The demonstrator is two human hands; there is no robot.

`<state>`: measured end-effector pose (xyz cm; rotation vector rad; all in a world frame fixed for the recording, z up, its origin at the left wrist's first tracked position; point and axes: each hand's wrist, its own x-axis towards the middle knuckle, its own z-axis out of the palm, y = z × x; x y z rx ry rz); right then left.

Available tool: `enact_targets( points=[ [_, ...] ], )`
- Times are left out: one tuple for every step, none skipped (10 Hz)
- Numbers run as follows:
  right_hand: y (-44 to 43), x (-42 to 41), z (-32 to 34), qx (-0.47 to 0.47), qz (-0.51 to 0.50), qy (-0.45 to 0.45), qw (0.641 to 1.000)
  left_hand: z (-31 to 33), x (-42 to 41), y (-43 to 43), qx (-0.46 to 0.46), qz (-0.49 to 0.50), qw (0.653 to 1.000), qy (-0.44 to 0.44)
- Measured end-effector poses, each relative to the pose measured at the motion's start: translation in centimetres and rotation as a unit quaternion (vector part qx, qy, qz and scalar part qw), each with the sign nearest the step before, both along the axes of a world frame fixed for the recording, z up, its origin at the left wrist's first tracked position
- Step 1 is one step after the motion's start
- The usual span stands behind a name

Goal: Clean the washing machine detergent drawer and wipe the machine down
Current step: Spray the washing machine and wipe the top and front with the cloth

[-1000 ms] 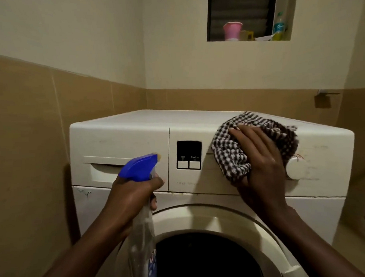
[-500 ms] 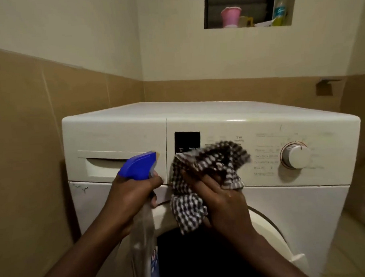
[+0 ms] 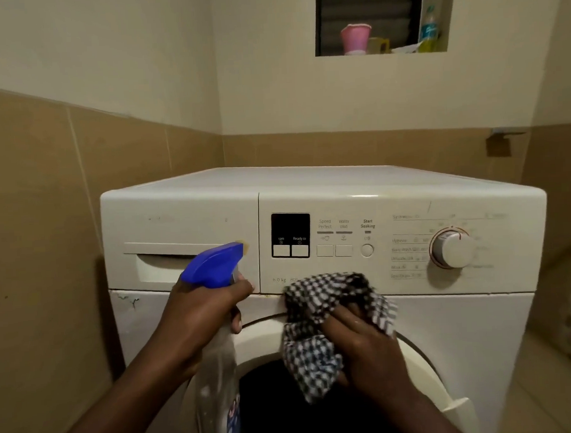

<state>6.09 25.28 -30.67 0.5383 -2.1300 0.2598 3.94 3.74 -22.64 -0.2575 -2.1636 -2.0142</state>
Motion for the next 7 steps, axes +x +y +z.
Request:
enact_targets(
  points=[
    [1.9, 0.5, -0.8, -0.047, -0.007, 0.0, 0.999, 0.2, 0.1, 0.7, -0.019, -0.008, 1.0, 0.002],
    [2.5, 0.7, -0.6, -0.08, -0.021, 0.004, 0.997, 0.7, 0.4, 2.2, -0.021, -0.024, 0.999, 0.016],
    [3.6, 1.1, 0.6, -0.134, -0.036, 0.038, 0.99, 1.8, 0.7, 4.1, -0.024, -0.043, 0.998, 0.033],
    [4.7, 2.4, 2.2, -0.175, -0.033, 0.094, 0.98, 3.0, 0.7, 6.2, -0.027, -0.059, 0.997, 0.042],
    [5.9, 4.3, 4.3, -0.184, -0.023, 0.168, 0.968, 4.4, 0.9, 8.4, -0.016, -0.084, 0.995, 0.043],
    [8.2, 5.3, 6.2, -0.2, -0.063, 0.214, 0.954, 5.4, 1.3, 10.8, -0.02, -0.123, 0.991, 0.048],
    [23.9, 9.3, 11.3, -0.153, -0.098, 0.261, 0.948, 5.4, 1.7, 12.7, -0.043, -0.138, 0.988, 0.058]
  ],
)
